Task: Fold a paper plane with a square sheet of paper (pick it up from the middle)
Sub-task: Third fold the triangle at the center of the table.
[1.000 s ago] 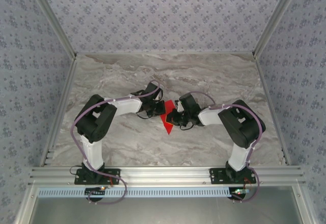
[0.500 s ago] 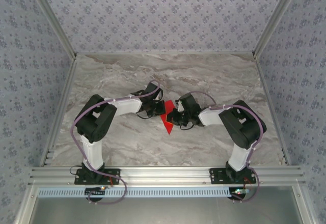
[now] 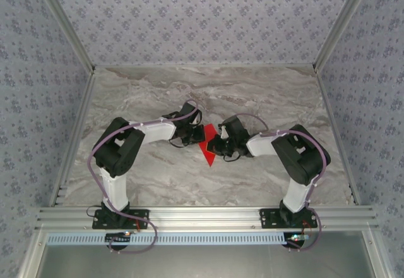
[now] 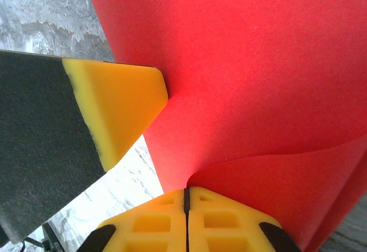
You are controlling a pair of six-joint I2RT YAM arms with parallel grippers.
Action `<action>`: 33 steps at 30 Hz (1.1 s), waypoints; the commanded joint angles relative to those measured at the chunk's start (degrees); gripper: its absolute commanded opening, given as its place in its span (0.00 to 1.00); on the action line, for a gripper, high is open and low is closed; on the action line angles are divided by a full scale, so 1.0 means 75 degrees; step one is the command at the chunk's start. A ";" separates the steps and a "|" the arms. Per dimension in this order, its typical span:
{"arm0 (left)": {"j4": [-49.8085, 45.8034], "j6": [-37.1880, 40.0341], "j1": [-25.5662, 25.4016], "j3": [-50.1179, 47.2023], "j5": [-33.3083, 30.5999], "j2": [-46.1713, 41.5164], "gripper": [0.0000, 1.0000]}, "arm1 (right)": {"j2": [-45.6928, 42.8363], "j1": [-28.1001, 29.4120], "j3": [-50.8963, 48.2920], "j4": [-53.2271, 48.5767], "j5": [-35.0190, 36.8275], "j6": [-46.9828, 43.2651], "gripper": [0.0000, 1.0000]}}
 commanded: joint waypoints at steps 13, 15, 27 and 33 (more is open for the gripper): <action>-0.0445 0.0148 -0.0066 -0.0129 -0.0050 0.0260 0.08 | 0.0083 -0.0021 -0.0055 -0.0109 0.0281 0.0046 0.07; -0.0517 0.0151 -0.0073 -0.0060 -0.0057 0.0152 0.09 | 0.0102 -0.0025 -0.0050 -0.0145 0.0321 0.0040 0.07; -0.0781 -0.0606 0.0111 -0.0658 -0.1188 -0.1412 0.24 | 0.0278 -0.0022 -0.0003 -0.0410 0.0437 0.0206 0.26; -0.0180 -0.0966 0.0178 -0.1415 -0.1067 -0.2035 0.29 | 0.0243 -0.0027 -0.0013 -0.0445 0.0462 0.0265 0.39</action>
